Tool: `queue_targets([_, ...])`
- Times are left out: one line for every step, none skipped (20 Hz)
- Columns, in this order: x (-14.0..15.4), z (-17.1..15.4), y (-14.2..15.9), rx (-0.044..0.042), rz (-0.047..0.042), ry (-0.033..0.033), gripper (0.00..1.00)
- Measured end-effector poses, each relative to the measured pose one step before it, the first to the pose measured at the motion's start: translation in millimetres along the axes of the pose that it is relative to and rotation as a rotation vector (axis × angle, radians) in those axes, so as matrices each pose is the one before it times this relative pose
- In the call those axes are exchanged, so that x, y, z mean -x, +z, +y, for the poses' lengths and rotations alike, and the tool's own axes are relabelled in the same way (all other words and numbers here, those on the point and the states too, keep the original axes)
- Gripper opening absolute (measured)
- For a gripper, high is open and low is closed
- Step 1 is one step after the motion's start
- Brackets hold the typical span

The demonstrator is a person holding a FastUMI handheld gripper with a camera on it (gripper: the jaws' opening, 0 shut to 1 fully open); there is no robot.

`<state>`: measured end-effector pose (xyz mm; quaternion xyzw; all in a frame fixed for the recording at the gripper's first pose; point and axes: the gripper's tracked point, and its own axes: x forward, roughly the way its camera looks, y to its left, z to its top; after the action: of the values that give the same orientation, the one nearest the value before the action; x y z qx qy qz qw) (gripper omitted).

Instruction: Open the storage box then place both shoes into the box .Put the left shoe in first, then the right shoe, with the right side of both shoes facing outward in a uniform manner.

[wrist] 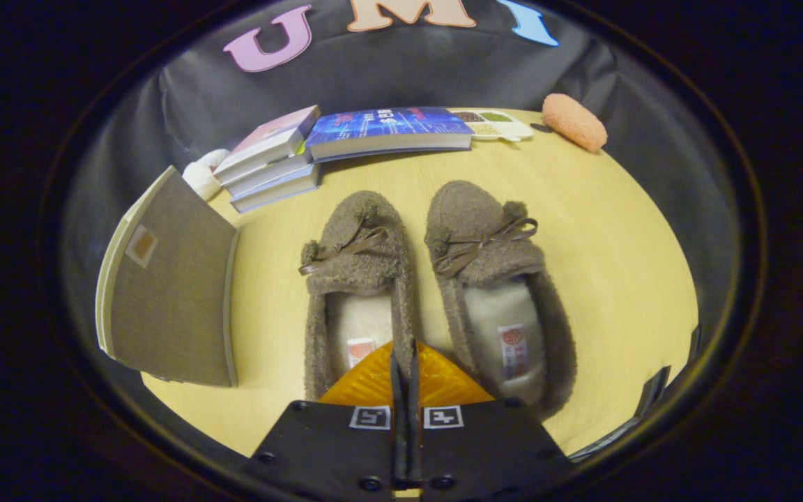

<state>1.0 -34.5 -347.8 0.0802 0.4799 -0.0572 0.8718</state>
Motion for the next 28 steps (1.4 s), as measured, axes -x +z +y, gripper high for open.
queue_targets([-0.65,-1.24,0.28,-0.00666,0.00256,0.00154,0.03])
queue_targets([1.05,-1.05,2.0,-0.00826,-0.00221,0.00016,0.03])
queue_targets([0.71,0.08,1.58,-0.01948,0.0016,0.00756,0.03])
queue_targets([1.97,0.83,2.54,-0.03322,0.00293,0.00721,0.03])
queue_targets([2.6,0.56,2.27,-0.03608,0.00273,0.00885,0.03])
queue_targets([2.2,1.93,3.83,-0.02536,-0.00344,0.0085,0.03])
queue_targets([2.04,1.64,2.79,-0.0167,-0.00182,0.00434,0.03])
queue_targets([2.25,1.99,1.48,-0.01415,0.00076,0.006,0.03])
queue_targets([2.69,4.39,1.05,-0.01528,-0.0002,0.01048,0.03])
queue_targets([2.81,4.1,1.52,-0.01524,-0.00146,0.01002,0.03])
queue_targets([3.82,4.46,1.28,-0.01308,-0.00427,0.0103,0.03])
queue_targets([4.71,4.33,3.82,-0.00865,-0.01534,0.00655,0.03])
queue_targets([5.15,4.35,3.34,-0.00395,-0.01209,0.00767,0.03])
queue_targets([6.22,7.37,5.83,-0.00782,-0.01436,0.01441,0.03])
queue_targets([6.37,9.84,5.68,-0.00827,-0.01211,0.02091,0.03])
queue_targets([6.43,10.05,7.3,-0.00966,-0.01368,0.02031,0.03])
queue_targets([7.31,11.59,7.64,-0.00848,-0.0161,0.0209,0.03])
queue_targets([5.16,13.06,9.59,-0.00175,-0.01677,0.02027,0.03])
queue_targets([6.56,13.16,8.77,-0.00001,-0.01776,0.01677,0.03])
queue_targets([5.53,14.73,9.72,-0.00027,-0.01961,0.01874,0.03])
queue_targets([4.26,15.84,8.27,0.00203,-0.0179,0.0207,0.03])
queue_targets([3.37,16.79,8.69,0.0015,-0.0195,0.02401,0.03])
queue_targets([2.97,16.77,6.86,0.00421,-0.01369,0.02428,0.03])
queue_targets([1.82,18.04,5.13,0.00427,-0.01031,0.02502,0.03])
queue_targets([1.46,17.46,2.98,0.00544,-0.00963,0.02461,0.03])
queue_targets([-0.21,16.55,1.59,0.00738,-0.0024,0.02335,0.03])
queue_targets([-0.06,16.4,-0.81,0.00303,0.00039,0.02102,0.03])
queue_targets([-1.78,14.9,-2.36,0.00213,0.00444,0.01984,0.03])
